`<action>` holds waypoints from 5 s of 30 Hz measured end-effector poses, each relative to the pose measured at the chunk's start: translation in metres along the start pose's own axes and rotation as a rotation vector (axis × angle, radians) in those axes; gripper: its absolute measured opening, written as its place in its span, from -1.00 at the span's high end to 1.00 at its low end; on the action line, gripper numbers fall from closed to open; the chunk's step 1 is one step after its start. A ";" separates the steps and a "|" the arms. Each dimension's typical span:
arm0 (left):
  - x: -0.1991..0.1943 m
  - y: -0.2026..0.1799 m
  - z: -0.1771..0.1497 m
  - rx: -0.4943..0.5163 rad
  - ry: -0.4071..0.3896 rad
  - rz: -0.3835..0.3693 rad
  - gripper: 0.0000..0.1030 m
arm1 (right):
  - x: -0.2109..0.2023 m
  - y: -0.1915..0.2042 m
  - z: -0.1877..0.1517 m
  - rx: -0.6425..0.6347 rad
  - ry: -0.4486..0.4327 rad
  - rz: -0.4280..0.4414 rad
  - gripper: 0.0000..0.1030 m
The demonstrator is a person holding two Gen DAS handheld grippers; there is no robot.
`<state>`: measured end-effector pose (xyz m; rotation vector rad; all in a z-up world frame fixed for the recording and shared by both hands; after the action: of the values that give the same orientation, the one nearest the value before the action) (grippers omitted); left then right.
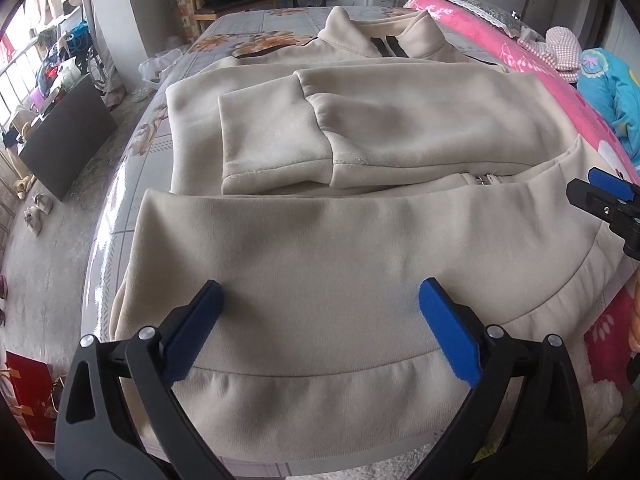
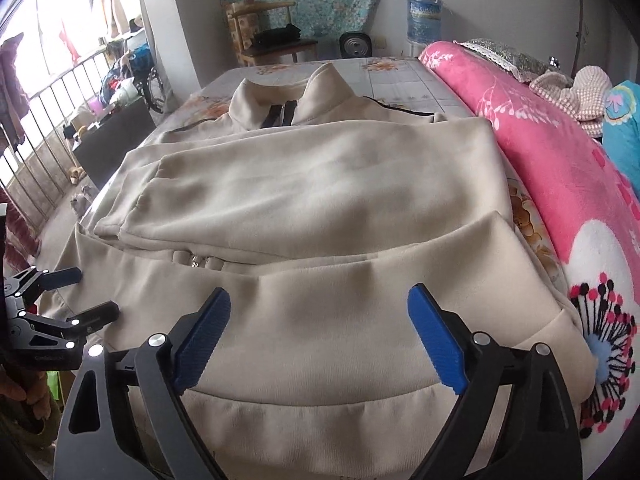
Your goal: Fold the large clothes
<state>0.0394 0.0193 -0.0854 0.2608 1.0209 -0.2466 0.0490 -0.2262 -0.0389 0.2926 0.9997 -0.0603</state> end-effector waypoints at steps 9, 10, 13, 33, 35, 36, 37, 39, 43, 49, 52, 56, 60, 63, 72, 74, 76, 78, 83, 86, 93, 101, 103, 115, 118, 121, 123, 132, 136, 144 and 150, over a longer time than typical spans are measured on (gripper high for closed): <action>0.001 -0.001 0.002 -0.023 -0.001 0.019 -0.85 | 0.033 0.003 -0.011 -0.040 0.086 -0.111 -0.88; 0.001 -0.001 0.002 -0.024 0.001 0.020 -0.85 | 0.033 0.003 -0.011 -0.031 0.088 -0.111 -0.88; 0.002 -0.001 0.002 -0.027 0.010 0.022 -0.85 | 0.033 0.002 -0.011 -0.031 0.091 -0.108 -0.88; 0.004 0.000 0.005 -0.028 0.049 0.017 -0.86 | 0.032 0.004 -0.011 -0.030 0.099 -0.112 -0.88; 0.005 0.000 0.006 -0.027 0.053 0.016 -0.86 | 0.032 0.003 -0.012 -0.029 0.100 -0.114 -0.88; 0.005 0.000 0.006 -0.027 0.054 0.015 -0.86 | 0.032 0.003 -0.012 -0.029 0.100 -0.114 -0.88; 0.005 0.000 0.006 -0.026 0.055 0.015 -0.86 | 0.032 0.003 -0.012 -0.029 0.099 -0.113 -0.88; 0.005 0.000 0.006 -0.028 0.058 0.015 -0.86 | 0.033 0.003 -0.012 -0.030 0.100 -0.113 -0.88; 0.005 0.000 0.006 -0.028 0.057 0.015 -0.86 | 0.033 0.003 -0.012 -0.030 0.099 -0.113 -0.88; 0.005 0.000 0.007 -0.030 0.058 0.016 -0.86 | 0.032 0.004 -0.012 -0.030 0.098 -0.113 -0.88; 0.005 0.000 0.006 -0.030 0.058 0.016 -0.86 | 0.033 0.004 -0.012 -0.030 0.097 -0.113 -0.88; 0.005 0.001 0.006 -0.032 0.059 0.017 -0.87 | 0.033 0.004 -0.012 -0.030 0.098 -0.113 -0.88; 0.005 0.001 0.006 -0.035 0.062 0.019 -0.87 | 0.033 0.003 -0.012 -0.030 0.097 -0.113 -0.88; 0.005 0.001 0.006 -0.036 0.063 0.020 -0.87 | 0.033 0.004 -0.012 -0.029 0.099 -0.115 -0.88; -0.009 0.006 0.008 -0.011 0.068 0.034 -0.87 | 0.032 0.002 -0.014 -0.023 0.075 -0.113 -0.88; -0.027 0.012 0.015 -0.002 0.024 0.055 -0.87 | 0.032 0.002 -0.014 -0.023 0.073 -0.113 -0.88; -0.047 0.023 0.029 0.007 -0.029 0.088 -0.87 | 0.032 0.003 -0.014 -0.026 0.084 -0.115 -0.88; -0.068 0.035 0.047 0.006 -0.093 0.121 -0.87 | 0.032 0.003 -0.013 -0.028 0.097 -0.113 -0.88; -0.103 0.070 0.105 -0.023 -0.246 0.150 -0.87 | 0.034 0.004 -0.008 -0.057 0.169 -0.098 -0.88; -0.101 0.084 0.135 -0.027 -0.290 0.153 -0.87 | 0.028 0.004 0.005 -0.032 0.207 -0.027 -0.88; -0.050 0.092 0.201 -0.033 -0.291 0.002 -0.84 | -0.007 0.016 0.084 -0.081 0.076 0.046 -0.88; 0.025 0.081 0.276 -0.080 -0.243 -0.153 -0.59 | 0.040 0.026 0.207 -0.039 0.058 0.095 -0.88; 0.050 0.078 0.292 -0.093 -0.203 -0.170 -0.49 | 0.068 0.031 0.231 -0.016 0.093 0.108 -0.88; 0.163 0.057 0.309 -0.021 0.051 -0.111 0.25 | 0.221 0.029 0.275 0.093 0.317 -0.034 -0.38; 0.157 0.060 0.301 -0.001 0.050 -0.122 0.26 | 0.219 0.021 0.264 0.103 0.369 -0.011 -0.18; 0.147 0.062 0.296 0.004 0.062 -0.153 0.26 | 0.203 0.016 0.256 0.089 0.380 0.017 -0.06; 0.140 0.063 0.290 0.006 0.071 -0.178 0.26 | 0.191 0.014 0.251 0.076 0.386 0.034 0.05; 0.100 0.048 0.270 0.082 0.020 -0.175 0.82 | 0.151 0.015 0.234 -0.004 0.346 0.060 0.85; 0.050 0.038 0.260 0.127 -0.069 -0.154 0.84 | 0.105 0.023 0.228 -0.075 0.252 0.076 0.86; -0.017 0.010 0.209 0.194 -0.168 -0.166 0.84 | 0.035 0.022 0.182 -0.183 0.164 0.102 0.86; -0.007 -0.017 0.158 0.273 -0.162 -0.071 0.83 | 0.033 0.021 0.126 -0.285 0.090 0.013 0.86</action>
<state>0.1572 -0.0482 -0.0029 0.4450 0.8357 -0.4659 0.1744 -0.2369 0.0018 0.0410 1.0812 0.1081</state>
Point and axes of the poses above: each gripper's, at about its wrist camera, not at the fingertips, and x roughly the way its jaws point, y to its left, z to its top, the point moved 4 cm from there along x, roughly the way its jaws point, and after that the axes turned 12 degrees about x, right-handed, at the moved point
